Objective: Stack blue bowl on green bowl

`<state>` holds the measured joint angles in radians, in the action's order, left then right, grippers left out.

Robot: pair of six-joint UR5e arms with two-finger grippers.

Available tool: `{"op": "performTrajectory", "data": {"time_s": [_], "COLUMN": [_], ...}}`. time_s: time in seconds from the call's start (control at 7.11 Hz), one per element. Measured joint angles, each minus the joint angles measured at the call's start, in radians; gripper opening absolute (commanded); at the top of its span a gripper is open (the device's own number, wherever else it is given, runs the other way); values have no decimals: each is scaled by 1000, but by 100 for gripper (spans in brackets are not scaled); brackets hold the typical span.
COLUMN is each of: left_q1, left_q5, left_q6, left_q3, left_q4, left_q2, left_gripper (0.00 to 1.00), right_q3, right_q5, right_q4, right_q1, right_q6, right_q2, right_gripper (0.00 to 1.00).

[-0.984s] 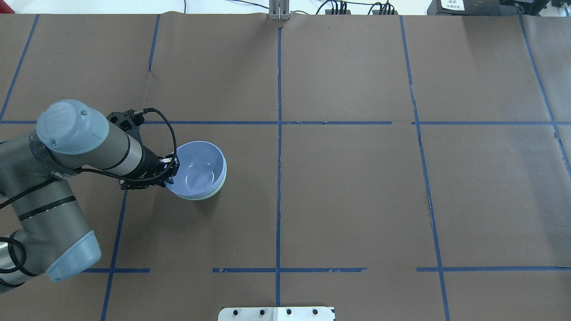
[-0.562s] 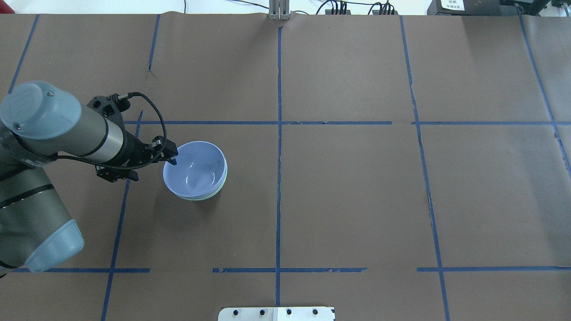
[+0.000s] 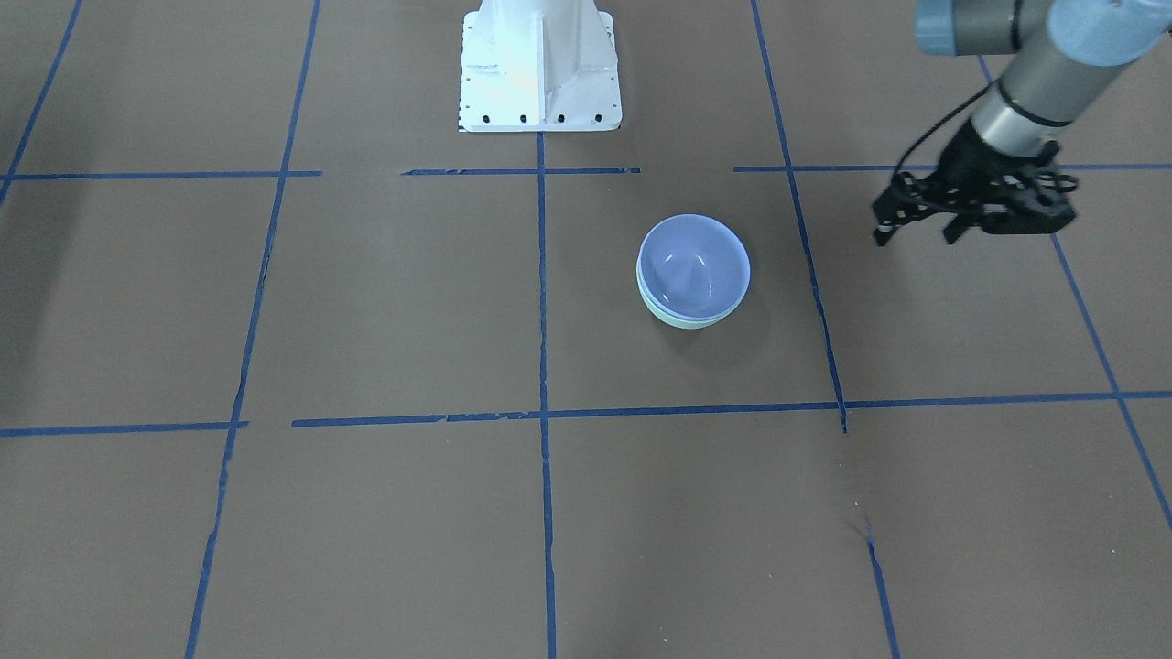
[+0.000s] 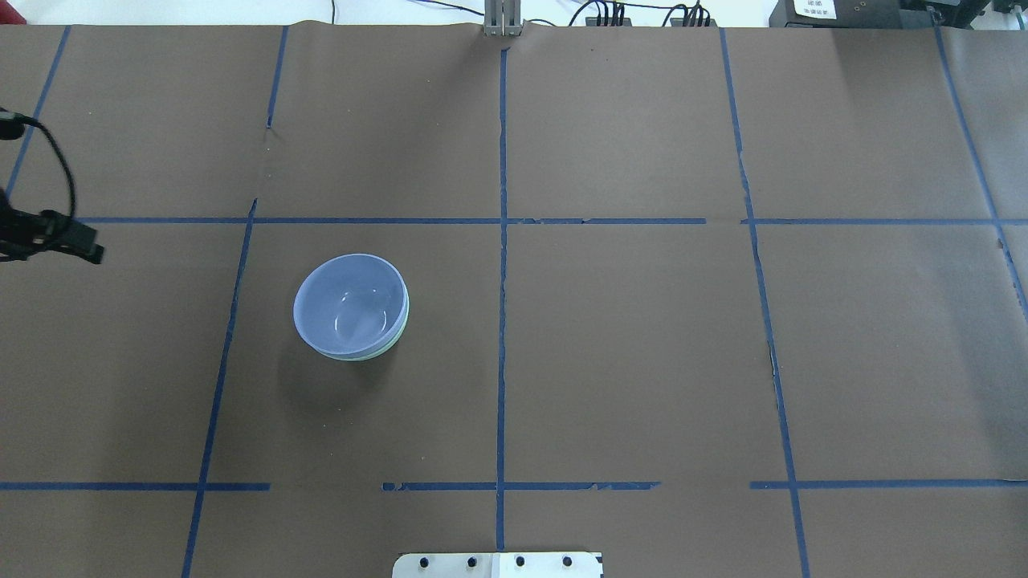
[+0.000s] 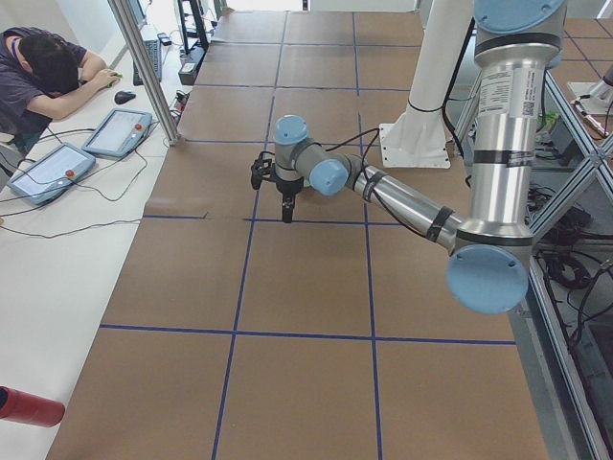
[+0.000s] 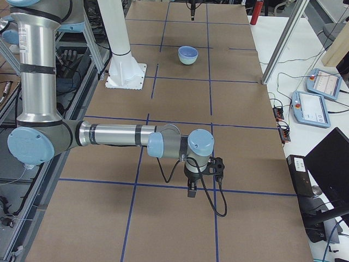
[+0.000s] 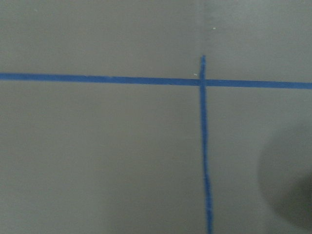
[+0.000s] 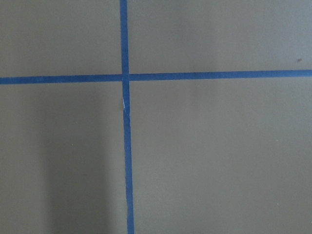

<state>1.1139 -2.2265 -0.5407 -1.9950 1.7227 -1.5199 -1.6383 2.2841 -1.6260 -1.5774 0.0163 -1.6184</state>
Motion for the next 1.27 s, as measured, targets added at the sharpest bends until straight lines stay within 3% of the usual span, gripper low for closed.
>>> {"op": "performTrajectory", "data": {"time_s": [0.42,0.7,1.27], "left_q1": [312,440,468], "left_q5": [-16,-23,-124], "left_q6": [593,697,714], "left_q3": [131,191,224], "left_q4": [-25,-29,-69], "left_q2": [133,172,189], "left_gripper": [100,100,100], "right_q3": [0,0,0], "right_q5": [0,0,0], "right_q4": [0,0,0], "right_q1": [0,0,0], "right_q6": [-1,-1,-1], "right_q2": [0,1,0], "right_gripper": [100,100,100]}}
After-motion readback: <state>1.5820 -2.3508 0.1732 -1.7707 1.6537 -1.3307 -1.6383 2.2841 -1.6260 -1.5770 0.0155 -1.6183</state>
